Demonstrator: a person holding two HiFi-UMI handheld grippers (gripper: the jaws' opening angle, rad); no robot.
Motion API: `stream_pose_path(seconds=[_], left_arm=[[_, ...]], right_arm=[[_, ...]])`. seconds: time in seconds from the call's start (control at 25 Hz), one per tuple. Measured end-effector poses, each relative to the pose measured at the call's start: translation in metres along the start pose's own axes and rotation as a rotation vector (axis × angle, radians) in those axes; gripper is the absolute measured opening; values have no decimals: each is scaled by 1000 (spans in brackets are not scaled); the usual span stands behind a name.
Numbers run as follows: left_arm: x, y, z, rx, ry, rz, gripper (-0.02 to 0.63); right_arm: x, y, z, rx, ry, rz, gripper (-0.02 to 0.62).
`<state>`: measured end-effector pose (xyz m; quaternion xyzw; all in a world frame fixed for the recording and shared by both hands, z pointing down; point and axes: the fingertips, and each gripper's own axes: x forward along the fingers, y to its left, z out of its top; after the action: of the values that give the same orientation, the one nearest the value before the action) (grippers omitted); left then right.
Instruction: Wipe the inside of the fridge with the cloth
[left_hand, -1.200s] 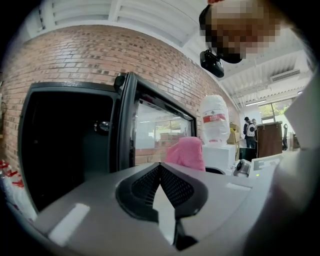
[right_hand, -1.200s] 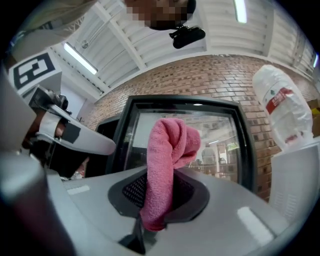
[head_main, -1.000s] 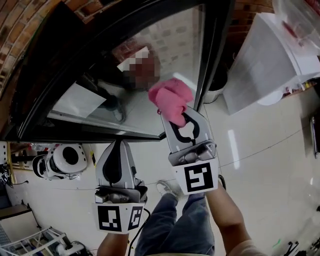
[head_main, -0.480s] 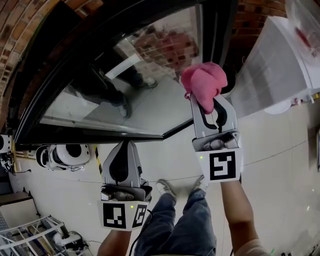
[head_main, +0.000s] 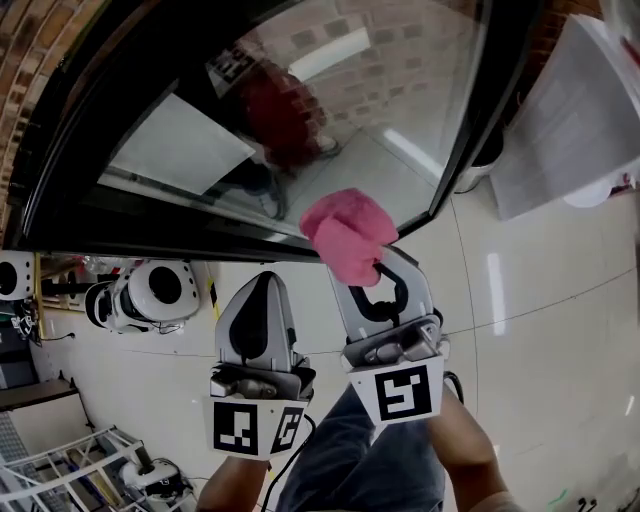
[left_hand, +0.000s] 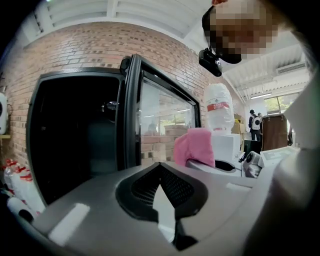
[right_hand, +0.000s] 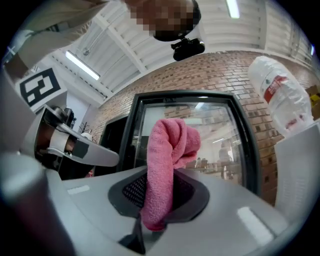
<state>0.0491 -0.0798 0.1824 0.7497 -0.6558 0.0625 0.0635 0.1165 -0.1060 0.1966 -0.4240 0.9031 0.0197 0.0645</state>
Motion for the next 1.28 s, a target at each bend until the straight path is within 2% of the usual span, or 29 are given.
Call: stream_pose_path(seconds=[0.28, 0.44, 0.6, 0.92, 1.28], left_arm=[[-25, 41, -15, 26, 18, -25, 12], [-27, 46, -26, 30, 35, -39, 12], [-23, 38, -37, 16, 56, -60, 12], [0, -13, -43, -4, 82, -79, 12], [37, -73, -38, -15, 92, -39, 12]], right_arm=[[17, 69, -27, 12, 9, 15, 61], [23, 81, -42, 26, 33, 16, 61], [21, 76, -50, 20, 46, 9, 61], [13, 6, -65, -47, 102, 6, 61], [3, -130, -62, -94, 88, -75, 61]])
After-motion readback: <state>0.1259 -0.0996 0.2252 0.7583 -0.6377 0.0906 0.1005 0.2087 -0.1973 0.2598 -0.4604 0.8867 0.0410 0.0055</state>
